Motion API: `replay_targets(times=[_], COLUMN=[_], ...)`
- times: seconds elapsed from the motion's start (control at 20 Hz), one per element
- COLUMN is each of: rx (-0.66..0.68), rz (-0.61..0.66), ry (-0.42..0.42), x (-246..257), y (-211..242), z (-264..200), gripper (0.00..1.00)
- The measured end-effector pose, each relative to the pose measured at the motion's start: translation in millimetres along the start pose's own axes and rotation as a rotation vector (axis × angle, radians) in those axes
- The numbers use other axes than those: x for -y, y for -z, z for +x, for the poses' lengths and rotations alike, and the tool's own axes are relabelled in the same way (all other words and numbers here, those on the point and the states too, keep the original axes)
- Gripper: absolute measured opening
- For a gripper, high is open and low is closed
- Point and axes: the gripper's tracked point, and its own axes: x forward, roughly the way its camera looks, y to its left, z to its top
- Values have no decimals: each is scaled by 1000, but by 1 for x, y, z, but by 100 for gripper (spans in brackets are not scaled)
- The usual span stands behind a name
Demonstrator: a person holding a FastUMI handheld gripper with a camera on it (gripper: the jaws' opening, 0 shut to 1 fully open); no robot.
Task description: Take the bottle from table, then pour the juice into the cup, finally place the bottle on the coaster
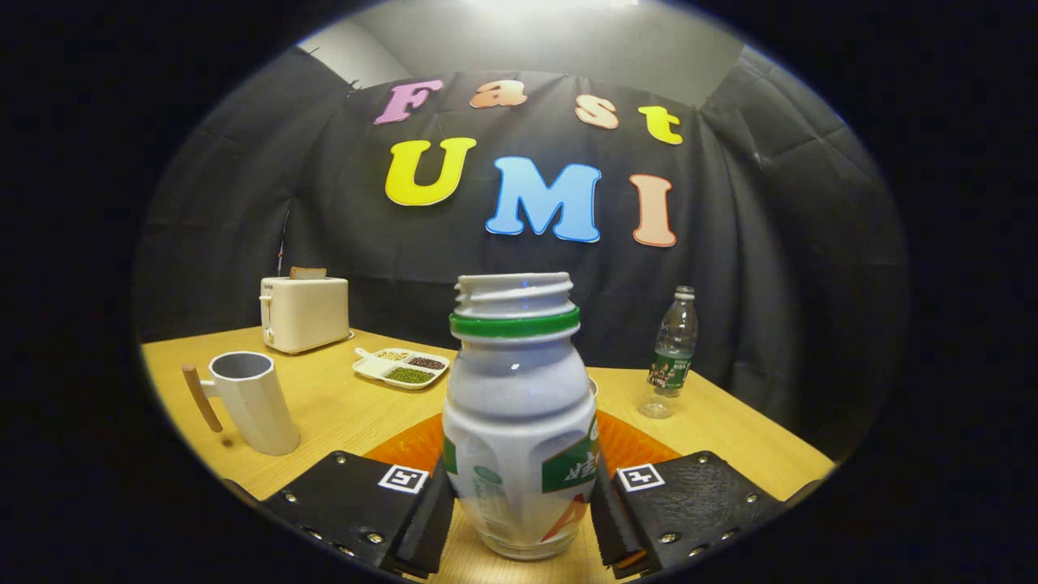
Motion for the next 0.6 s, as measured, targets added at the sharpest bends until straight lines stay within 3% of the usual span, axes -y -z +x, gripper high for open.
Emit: replay_targets(times=[0.6], rx=[66], rz=[-432], ry=[-1], x=[-57], y=[-51], z=[25], gripper=[70])
